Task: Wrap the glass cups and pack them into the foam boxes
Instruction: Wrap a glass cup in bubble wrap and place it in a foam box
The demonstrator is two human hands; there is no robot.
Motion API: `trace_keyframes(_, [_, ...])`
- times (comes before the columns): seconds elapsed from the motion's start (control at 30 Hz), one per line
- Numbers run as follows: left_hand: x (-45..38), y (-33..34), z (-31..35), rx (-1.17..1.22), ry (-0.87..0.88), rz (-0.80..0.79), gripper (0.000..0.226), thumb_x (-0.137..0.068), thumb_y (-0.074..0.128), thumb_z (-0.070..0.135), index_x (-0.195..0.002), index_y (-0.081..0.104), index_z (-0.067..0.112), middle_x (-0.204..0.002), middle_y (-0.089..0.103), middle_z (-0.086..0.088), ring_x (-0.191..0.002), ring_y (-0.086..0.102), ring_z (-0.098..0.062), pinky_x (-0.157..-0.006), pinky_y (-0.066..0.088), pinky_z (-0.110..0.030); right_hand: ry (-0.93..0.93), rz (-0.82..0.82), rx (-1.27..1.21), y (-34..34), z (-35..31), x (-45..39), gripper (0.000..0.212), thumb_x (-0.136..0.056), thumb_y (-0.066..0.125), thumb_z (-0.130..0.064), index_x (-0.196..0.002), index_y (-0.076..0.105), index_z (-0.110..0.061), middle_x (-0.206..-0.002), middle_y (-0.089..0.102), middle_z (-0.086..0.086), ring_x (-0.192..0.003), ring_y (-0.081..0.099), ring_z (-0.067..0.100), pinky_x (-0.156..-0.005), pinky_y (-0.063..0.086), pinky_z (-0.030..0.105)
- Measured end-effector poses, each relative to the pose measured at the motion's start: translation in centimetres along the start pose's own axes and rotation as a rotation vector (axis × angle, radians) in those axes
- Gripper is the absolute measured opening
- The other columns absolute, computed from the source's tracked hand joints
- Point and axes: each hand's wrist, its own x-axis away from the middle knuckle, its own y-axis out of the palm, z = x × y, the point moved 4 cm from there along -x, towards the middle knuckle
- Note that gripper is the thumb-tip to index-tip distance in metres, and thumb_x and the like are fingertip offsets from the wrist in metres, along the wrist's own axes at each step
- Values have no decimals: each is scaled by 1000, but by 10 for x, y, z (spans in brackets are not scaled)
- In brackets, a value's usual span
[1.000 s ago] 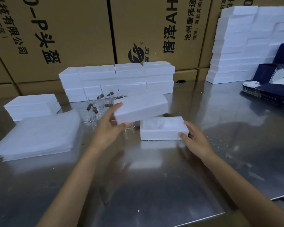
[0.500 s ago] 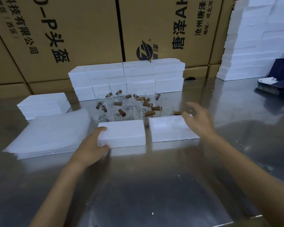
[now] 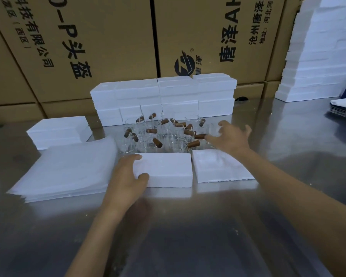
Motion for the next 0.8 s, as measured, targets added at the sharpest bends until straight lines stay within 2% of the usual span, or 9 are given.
trace_keyframes(0.07, [1, -9, 10, 80, 72, 103, 43, -91, 67, 15, -130, 55, 26, -140, 50, 8, -132, 47, -17, -106, 36, -27, -99, 111, -146, -20, -20, 15, 66, -85, 58, -63, -134, 53, -19, -101, 70, -6, -117, 56, 16, -118, 6, 48])
trace_keyframes(0.13, [1, -14, 26, 237, 141, 86, 54, -88, 73, 19, -132, 48, 39, -132, 48, 18, -123, 51, -9, -96, 40, -20, -190, 98, -300, -38, -44, 35, 67, -80, 61, -67, -132, 57, -25, -97, 70, -12, -118, 54, 14, -118, 19, 43])
trace_keyframes(0.27, [2, -10, 71, 362, 328, -131, 88, -79, 85, 24, -140, 32, 58, -132, 46, 30, -112, 54, 9, -86, 48, -9, -299, -220, -627, -53, -88, 80, 63, -62, 61, -70, -118, 65, -42, -87, 69, -18, -104, 61, 7, -92, 47, 29])
trace_keyframes(0.37, [3, -7, 83, 448, 416, -169, 75, -76, 87, 14, -135, 49, 41, -127, 56, 27, -112, 60, 5, -90, 53, -18, -341, -340, -663, -51, -100, 96, 52, -69, 65, -58, -119, 61, -46, -100, 70, -17, -100, 62, -1, -93, 50, 30])
trace_keyframes(0.43, [1, -6, 79, 493, 409, -159, 68, -74, 88, 11, -129, 53, 32, -127, 59, 25, -116, 59, 1, -94, 55, -29, -331, -279, -647, -50, -99, 101, 58, -71, 68, -63, -126, 53, -49, -102, 67, -24, -111, 55, -3, -99, 42, 30])
trace_keyframes(0.5, [-2, -5, 72, 549, 359, -83, 65, -76, 87, 13, -129, 53, 32, -130, 57, 24, -120, 58, -1, -98, 55, -38, -361, -4, -525, -49, -96, 110, 79, -67, 64, -76, -137, 41, -47, -120, 56, -27, -123, 42, -2, -106, 32, 32])
trace_keyframes(0.57, [-2, -4, 65, 601, 305, 86, 62, -80, 83, 11, -127, 52, 38, -127, 57, 26, -117, 61, -5, -96, 56, -39, -371, 263, -541, -42, -98, 129, 78, -70, 66, -74, -135, 40, -42, -126, 46, -26, -122, 44, 2, -106, 38, 38])
trace_keyframes(0.6, [0, -3, 62, 611, 291, 166, 63, -81, 81, 9, -127, 52, 42, -125, 58, 25, -114, 63, -6, -93, 57, -37, -363, 304, -608, -32, -101, 136, 71, -71, 70, -69, -130, 41, -43, -122, 44, -29, -116, 50, 4, -100, 44, 38])
trace_keyframes(0.8, [4, 3, 54, 575, 315, 299, 68, -86, 75, 7, -135, 48, 45, -133, 59, 15, -110, 64, 1, -82, 58, -21, -239, 79, -1005, 9, -127, 138, 54, -71, 79, -50, -112, 45, -46, -105, 59, -30, -100, 58, -9, -76, 42, 4])
